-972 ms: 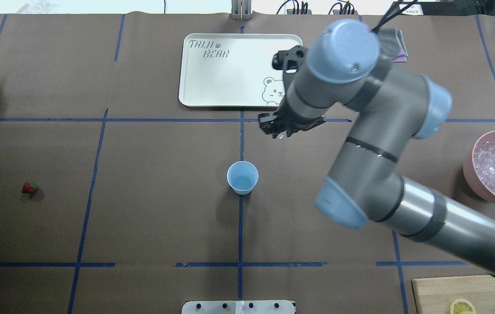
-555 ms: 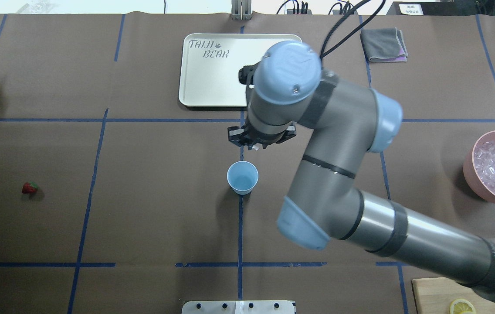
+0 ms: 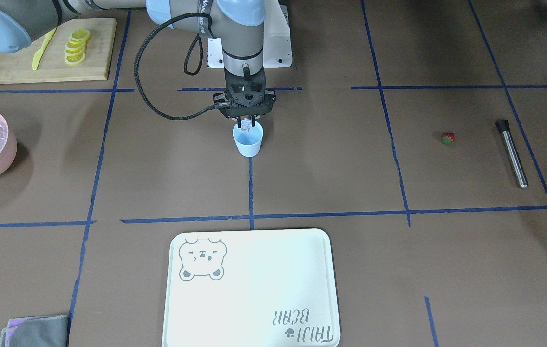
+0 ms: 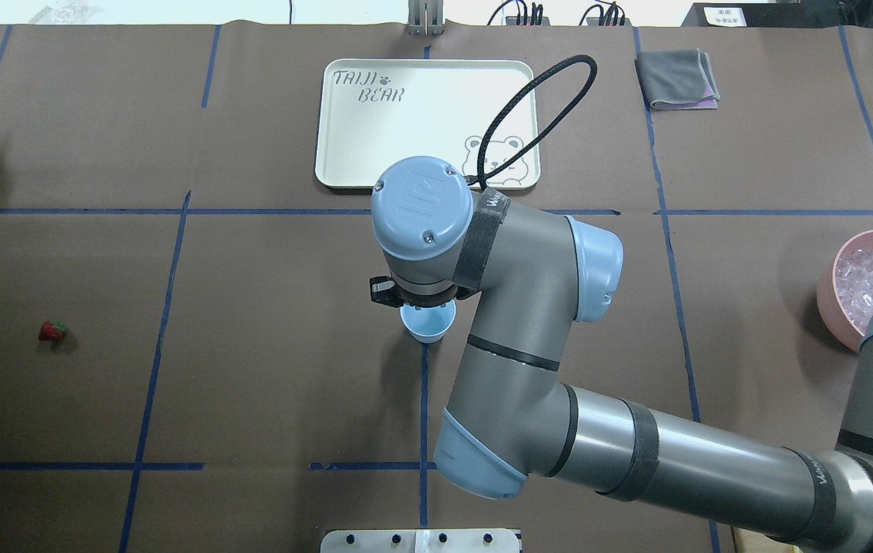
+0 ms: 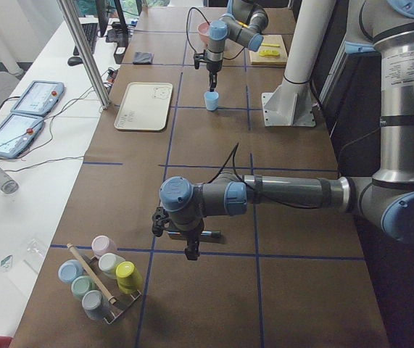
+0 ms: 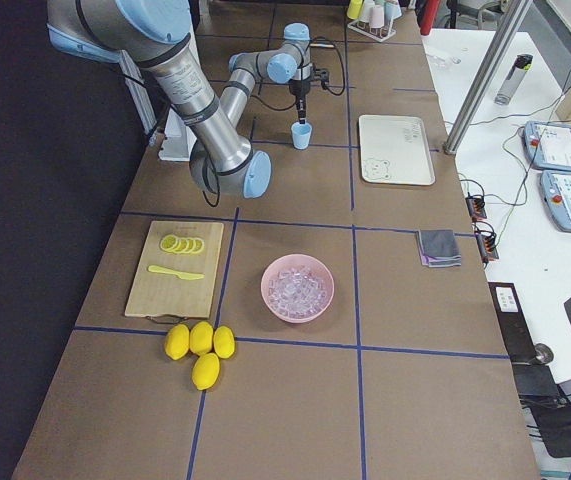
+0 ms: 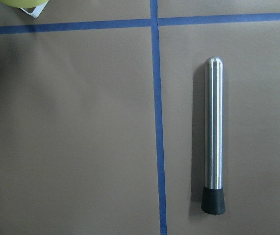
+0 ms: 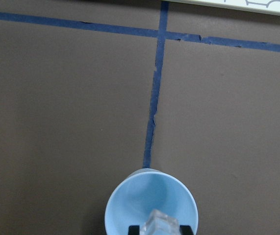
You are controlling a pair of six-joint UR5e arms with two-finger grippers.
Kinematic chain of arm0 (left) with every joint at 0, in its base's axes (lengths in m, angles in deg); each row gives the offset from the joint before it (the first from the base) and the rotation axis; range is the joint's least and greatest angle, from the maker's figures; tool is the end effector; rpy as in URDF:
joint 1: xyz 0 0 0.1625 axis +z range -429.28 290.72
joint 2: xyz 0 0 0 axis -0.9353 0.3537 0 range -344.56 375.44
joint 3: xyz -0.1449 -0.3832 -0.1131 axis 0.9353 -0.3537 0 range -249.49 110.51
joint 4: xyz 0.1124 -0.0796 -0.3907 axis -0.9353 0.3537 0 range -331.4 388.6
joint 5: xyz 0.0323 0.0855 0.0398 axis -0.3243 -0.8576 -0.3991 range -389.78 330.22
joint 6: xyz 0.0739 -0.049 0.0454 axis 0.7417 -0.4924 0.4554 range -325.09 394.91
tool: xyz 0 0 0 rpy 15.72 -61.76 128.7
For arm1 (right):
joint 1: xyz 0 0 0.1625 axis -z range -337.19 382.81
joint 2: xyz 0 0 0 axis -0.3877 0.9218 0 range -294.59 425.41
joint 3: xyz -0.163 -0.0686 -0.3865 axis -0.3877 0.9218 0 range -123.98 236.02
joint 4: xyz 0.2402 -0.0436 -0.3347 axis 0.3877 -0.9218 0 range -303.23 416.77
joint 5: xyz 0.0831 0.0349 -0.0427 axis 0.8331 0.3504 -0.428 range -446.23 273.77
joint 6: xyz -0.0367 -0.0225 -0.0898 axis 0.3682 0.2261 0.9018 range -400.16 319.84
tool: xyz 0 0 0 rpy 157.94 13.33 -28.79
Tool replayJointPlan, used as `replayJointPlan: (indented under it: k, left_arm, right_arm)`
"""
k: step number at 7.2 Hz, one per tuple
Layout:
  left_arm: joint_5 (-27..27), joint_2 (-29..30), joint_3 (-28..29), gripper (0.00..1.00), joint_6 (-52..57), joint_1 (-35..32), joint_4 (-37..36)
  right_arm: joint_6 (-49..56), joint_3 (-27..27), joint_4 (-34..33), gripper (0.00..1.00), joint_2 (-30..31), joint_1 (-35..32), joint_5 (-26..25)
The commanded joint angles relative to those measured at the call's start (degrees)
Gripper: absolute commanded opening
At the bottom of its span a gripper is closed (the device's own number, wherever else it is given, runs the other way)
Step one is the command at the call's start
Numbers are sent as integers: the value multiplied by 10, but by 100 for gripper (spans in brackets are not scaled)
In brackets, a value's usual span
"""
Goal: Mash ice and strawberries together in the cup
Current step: 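Open the right gripper to drop the ice cube into the cup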
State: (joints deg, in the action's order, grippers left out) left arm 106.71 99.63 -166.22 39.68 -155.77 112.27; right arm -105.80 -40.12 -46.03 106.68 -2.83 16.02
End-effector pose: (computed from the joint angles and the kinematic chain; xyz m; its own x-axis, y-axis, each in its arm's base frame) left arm -0.0338 -0.4450 0.6567 0.6839 0.0567 -0.7274 -0.1183 0.9924 -0.0339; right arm -0.5685 -0.3974 0.1275 0.7313 -0.0961 0.6753 0.0077 0.9911 0.1328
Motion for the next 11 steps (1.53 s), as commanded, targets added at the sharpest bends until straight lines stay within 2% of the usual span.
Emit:
replayJointPlan:
  k: [1, 5, 6, 7, 8, 9, 10, 11]
  left_arm:
    - [0, 0, 1, 100, 1, 0, 0]
    - [0, 1, 1, 100, 1, 0, 0]
    - [0, 1, 1, 100, 1, 0, 0]
    - [0, 1, 1, 100, 1, 0, 0]
    - [0, 1, 0, 100, 1, 0, 0]
    - [0, 1, 0, 100, 1, 0, 0]
    - [0, 0, -2, 100, 1, 0, 0]
    - [0, 1, -1, 100, 1, 1, 0]
  right_arm:
    - [-44, 16, 26, 99, 1, 1, -2]
    - [-35, 9, 31, 99, 1, -13, 3]
    - [-31, 3, 30, 99, 7, -46, 26]
    - [7, -20, 29, 99, 31, -83, 70]
    - [46, -74, 30, 99, 91, -114, 91]
    - [124, -151, 30, 99, 171, -153, 108]
    - [216, -190, 31, 99, 243, -211, 162]
    - [330, -204, 37, 99, 313, -274, 206]
